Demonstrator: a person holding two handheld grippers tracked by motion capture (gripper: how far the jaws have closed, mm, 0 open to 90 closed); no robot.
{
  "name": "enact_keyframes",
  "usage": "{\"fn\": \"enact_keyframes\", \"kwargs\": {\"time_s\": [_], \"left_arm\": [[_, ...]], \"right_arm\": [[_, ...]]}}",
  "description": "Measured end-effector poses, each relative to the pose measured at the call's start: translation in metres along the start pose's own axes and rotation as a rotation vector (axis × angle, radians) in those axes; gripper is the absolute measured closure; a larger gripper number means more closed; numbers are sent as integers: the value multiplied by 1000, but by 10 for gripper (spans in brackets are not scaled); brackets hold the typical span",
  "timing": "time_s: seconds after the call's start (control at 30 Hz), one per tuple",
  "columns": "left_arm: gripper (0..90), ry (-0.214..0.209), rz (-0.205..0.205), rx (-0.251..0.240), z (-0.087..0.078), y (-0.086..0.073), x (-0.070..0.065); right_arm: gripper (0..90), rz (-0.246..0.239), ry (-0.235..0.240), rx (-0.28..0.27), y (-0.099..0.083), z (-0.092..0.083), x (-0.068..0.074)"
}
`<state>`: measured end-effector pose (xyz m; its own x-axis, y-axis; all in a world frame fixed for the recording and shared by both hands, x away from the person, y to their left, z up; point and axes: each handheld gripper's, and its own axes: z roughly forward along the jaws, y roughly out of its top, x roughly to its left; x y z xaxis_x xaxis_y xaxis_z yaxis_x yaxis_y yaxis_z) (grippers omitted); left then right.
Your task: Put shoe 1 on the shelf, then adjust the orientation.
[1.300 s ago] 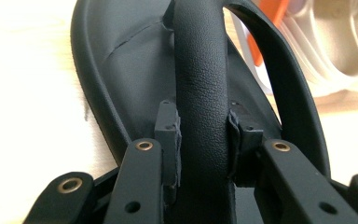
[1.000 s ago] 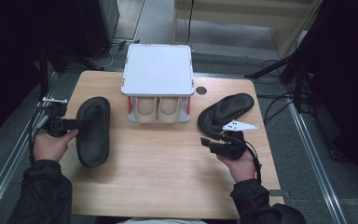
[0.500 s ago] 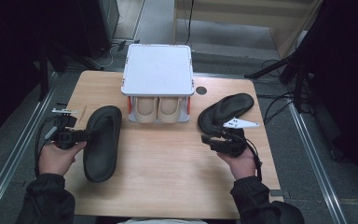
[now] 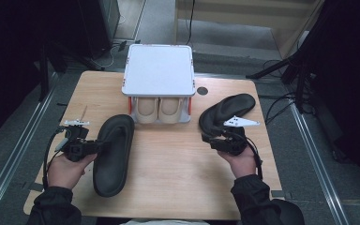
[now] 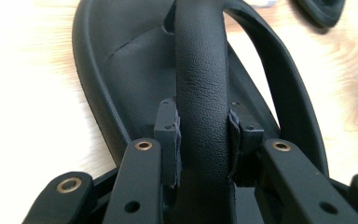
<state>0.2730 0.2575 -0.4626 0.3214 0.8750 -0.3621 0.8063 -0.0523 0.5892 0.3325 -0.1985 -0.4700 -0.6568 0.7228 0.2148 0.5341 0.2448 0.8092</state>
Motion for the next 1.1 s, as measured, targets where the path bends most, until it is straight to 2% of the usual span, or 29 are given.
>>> {"fn": "enact_keyframes", "kwargs": {"time_s": [0.2,0.6,0.87,1.0,1.1], "left_arm": [[701,-18,27,30,8,-1,-10],[700,-53,55,43,22,-5,-32],[699,-69,95,77,39,-8,-50],[699,-54,123,61,47,-10,-57],[699,-65,115,63,52,-10,-58]], "right_arm": [[490,3,-5,-3,0,-1,-1],[491,2,-10,1,0,-1,-1],[492,3,-16,-1,0,-2,-1],[492,4,-16,-2,1,-3,-1],[492,3,-16,0,0,-2,-1]]}}
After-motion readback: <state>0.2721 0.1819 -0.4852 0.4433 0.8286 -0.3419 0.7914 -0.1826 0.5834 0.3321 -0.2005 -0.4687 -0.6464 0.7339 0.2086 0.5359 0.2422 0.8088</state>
